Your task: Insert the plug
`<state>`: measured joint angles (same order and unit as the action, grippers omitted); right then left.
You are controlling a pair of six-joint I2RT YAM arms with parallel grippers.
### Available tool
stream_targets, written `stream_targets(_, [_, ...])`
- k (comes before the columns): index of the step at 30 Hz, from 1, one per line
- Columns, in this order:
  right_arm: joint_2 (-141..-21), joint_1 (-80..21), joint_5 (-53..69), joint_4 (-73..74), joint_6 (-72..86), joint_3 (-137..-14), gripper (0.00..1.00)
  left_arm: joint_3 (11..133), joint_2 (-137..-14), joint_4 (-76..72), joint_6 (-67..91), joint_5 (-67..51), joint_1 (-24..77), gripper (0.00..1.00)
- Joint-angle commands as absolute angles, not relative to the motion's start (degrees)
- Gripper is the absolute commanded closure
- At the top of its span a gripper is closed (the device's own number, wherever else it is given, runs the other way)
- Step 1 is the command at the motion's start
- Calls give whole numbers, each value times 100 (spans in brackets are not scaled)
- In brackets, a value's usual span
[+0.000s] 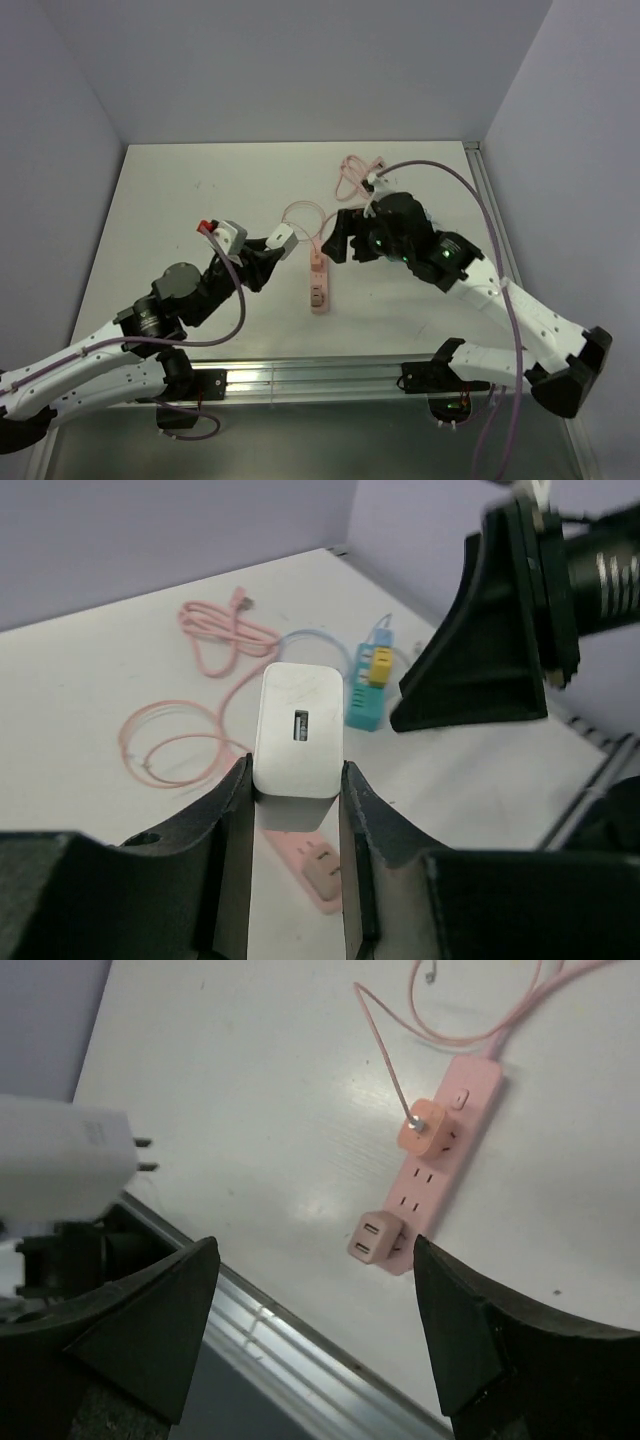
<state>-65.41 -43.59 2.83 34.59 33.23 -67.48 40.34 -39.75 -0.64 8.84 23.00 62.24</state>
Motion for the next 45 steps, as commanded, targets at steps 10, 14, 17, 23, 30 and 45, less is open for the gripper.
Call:
stream_targets(10, [-5001,-4351,3550,1163,1467,-5476,0,4922,-3665,370,2900,-561,5740,99])
stream_targets(14, [-5088,-4342,3875,1037,1504,-5554,0,4720,-3507,53,3085,-1176,5704,99])
stream_targets(17, [-5054,-4324,4375,626,1634,-5397,10,4641,-3437,-176,3094,-1467,5704,100])
stream_targets(23, [-5063,-4289,5449,-217,2091,-5195,18,4430,-3331,-606,3190,-1994,5704,99])
stream_targets(30, [-5185,-4271,6020,-870,2593,-5194,89,4298,-3480,-905,3261,-2241,5704,100])
stream_targets(45, [-5405,-4271,5871,-159,2417,-5458,100,5651,-4411,817,2461,-2266,5704,24])
